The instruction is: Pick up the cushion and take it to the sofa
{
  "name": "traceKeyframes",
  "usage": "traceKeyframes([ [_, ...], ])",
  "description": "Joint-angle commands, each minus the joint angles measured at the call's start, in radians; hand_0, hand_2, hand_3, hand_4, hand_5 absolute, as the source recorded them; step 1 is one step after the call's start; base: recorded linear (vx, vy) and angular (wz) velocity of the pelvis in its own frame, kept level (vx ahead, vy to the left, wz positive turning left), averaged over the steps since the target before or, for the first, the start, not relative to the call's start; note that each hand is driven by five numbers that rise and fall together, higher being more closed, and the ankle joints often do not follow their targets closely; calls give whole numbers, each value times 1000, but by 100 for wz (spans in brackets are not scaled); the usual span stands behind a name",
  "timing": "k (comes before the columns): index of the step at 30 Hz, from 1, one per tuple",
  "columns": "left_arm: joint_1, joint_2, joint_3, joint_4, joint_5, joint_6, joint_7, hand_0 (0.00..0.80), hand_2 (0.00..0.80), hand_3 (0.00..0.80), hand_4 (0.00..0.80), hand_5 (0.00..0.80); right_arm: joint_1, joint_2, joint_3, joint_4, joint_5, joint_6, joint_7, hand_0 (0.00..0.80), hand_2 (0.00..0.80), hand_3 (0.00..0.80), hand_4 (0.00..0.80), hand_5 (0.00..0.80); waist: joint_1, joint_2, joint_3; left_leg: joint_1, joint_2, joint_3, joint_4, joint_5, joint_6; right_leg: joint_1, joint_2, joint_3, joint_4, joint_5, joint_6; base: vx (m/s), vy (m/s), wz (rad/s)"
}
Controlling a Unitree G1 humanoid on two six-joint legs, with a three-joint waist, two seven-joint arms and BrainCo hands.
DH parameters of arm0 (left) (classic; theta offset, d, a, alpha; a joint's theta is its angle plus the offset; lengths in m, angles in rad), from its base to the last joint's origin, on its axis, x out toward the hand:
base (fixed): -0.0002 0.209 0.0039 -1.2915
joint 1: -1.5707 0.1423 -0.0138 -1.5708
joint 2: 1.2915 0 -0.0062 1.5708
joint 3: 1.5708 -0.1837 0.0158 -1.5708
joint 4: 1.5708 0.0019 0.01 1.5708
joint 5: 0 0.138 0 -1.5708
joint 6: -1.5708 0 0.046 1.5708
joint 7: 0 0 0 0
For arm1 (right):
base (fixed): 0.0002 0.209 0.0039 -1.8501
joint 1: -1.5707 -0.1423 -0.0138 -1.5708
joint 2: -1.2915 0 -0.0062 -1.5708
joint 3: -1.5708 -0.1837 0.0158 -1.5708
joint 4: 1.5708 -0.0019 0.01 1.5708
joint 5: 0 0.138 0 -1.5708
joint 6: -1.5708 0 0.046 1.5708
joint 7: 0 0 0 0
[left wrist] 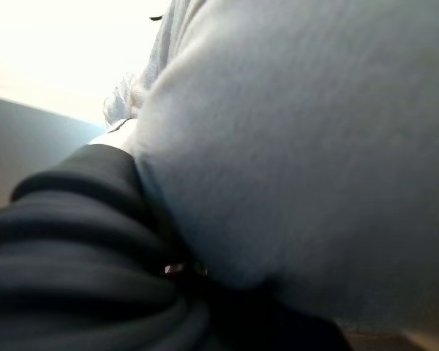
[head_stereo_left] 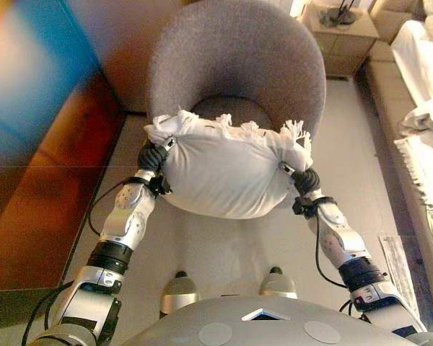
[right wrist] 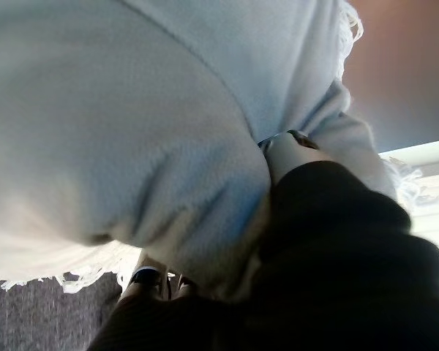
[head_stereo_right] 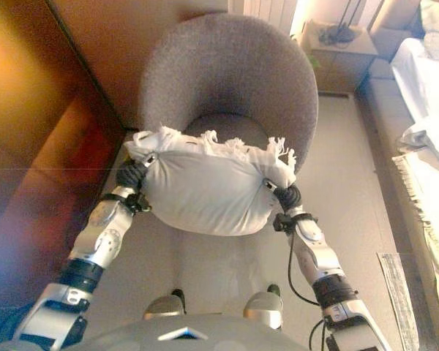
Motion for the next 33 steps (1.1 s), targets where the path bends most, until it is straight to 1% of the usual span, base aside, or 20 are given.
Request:
traceKeyframes([
  [1,-71,-1,-29,-20,20,-42,-36,800,800,800,800,800,-41,38,-57,-81,83,-91,-12,800,800,800,800,800,-18,26,-35,31,-97,42,-37,-20,141,-127,48,97,308,91,-10,147,121,44],
  [2,-77,1,-34,-4,20,-47,-37,800,800,800,800,800,-41,37,-57,-71,87,-89,-7,800,800,800,800,800,-30,26,-28,45,-104,39,-36,-26,143,-151,71,113,310,106,-13,208,48,40],
  [3,-79,-2,-36,0,20,-46,-40,800,800,800,800,800,-38,35,-60,-64,89,-83,1,800,800,800,800,800,-38,19,-27,57,-118,34,-40,-29,142,-165,81,115,261,119,-13,254,-9,28],
  [5,-77,-6,-36,-7,27,-36,-38,800,800,800,800,800,-33,36,-64,-55,83,-80,10,800,800,800,800,800,-50,10,-22,76,-132,25,-40,-38,137,-160,88,116,170,128,-10,269,-96,13],
  [7,-71,-3,-41,-17,40,-34,-36,800,800,800,800,800,-18,37,-76,-48,84,-85,32,800,800,800,800,800,-80,-19,-18,92,-155,4,-15,-78,129,-188,97,164,-45,149,10,399,-216,22],
  [10,-68,2,-40,-8,35,-51,-34,800,800,800,800,800,-1,21,-95,-47,97,-89,73,800,800,800,800,800,-110,-25,-12,110,-152,-17,16,-126,127,-215,101,200,-229,172,30,418,-181,60],
  [12,-61,3,-30,-5,25,-60,-34,800,800,800,800,800,7,12,-102,-50,104,-87,94,800,800,800,800,800,-122,-23,-7,134,-141,-18,20,-148,131,-240,112,202,-236,179,33,426,-170,61],
  [13,-54,-1,-25,-13,30,-58,-29,800,800,800,800,800,11,12,-105,-55,102,-86,105,800,800,800,800,800,-127,-26,-7,155,-139,-20,21,-165,134,-262,118,194,-240,186,34,414,-170,23],
  [15,-36,-12,-15,-19,47,-71,-32,800,800,800,800,800,21,13,-107,-61,94,-94,128,800,800,800,800,800,-129,-36,-15,158,-141,-32,40,-191,144,-233,127,212,-227,179,25,356,-161,5],
  [16,-32,-15,-12,-22,49,-72,-33,800,800,800,800,800,22,11,-106,-67,92,-91,129,800,800,800,800,800,-132,-39,-18,159,-137,-30,51,-197,141,-227,127,217,-221,181,21,334,-149,-24],
  [18,-19,-18,-1,-34,44,-68,-43,800,800,800,800,800,23,4,-106,-90,78,-77,133,800,800,800,800,800,-137,-41,-31,175,-115,-16,75,-205,126,-214,130,218,-182,173,13,393,-154,-22],
  [19,-7,-12,9,-40,31,-63,-51,800,800,800,800,800,24,-2,-103,-106,73,-62,131,800,800,800,800,800,-143,-34,-43,193,-91,-10,77,-183,114,-214,144,225,-152,155,6,442,-177,-7],
  [20,6,-6,18,-46,23,-60,-54,800,800,800,800,800,25,-9,-97,-118,69,-48,131,800,800,800,800,800,-148,-22,-56,207,-57,-11,82,-124,91,-209,169,234,-128,124,-4,406,-179,-3],
  [22,24,4,32,-63,18,-50,-56,800,800,800,800,800,22,-21,-90,-131,61,-30,138,800,800,800,800,800,-152,-11,-70,207,-11,-9,118,-31,59,-195,203,236,-104,81,-23,373,-203,-4],
  [23,31,6,38,-69,10,-51,-53,800,800,800,800,800,20,-28,-85,-138,56,-20,144,800,800,800,800,800,-152,-7,-78,196,8,-14,161,29,41,-176,225,241,-107,62,-42,346,-213,-2],
  [25,39,7,49,-81,-1,-52,-52,800,800,800,800,800,17,-41,-77,-142,51,-14,151,800,800,800,800,800,-150,-11,-86,158,31,-10,275,108,21,-144,246,236,-114,39,-75,315,-216,7],
  [27,42,-1,56,-80,-6,-60,-54,800,800,800,800,800,18,-53,-75,-141,41,-14,160,800,800,800,800,800,-146,-27,-87,97,44,8,420,132,24,-113,253,223,-109,18,-110,300,-207,3],
  [29,42,-12,57,-81,-7,-60,-63,800,800,800,800,800,27,-53,-76,-135,40,-23,161,800,800,800,800,800,-144,-38,-84,38,79,41,465,128,36,-80,260,207,-104,-4,-133,260,-136,-10],
  [31,41,-21,48,-81,2,-64,-71,800,800,800,800,800,32,-46,-78,-132,38,-33,152,800,800,800,800,800,-135,-46,-78,2,91,50,419,111,52,-52,265,198,-106,-24,-136,217,-27,13],
  [33,31,-21,35,-84,4,-63,-66,800,800,800,800,800,24,-45,-82,-132,42,-31,137,800,800,800,800,800,-125,-41,-70,4,88,46,292,128,52,-21,280,193,-106,-58,-131,211,70,12],
])
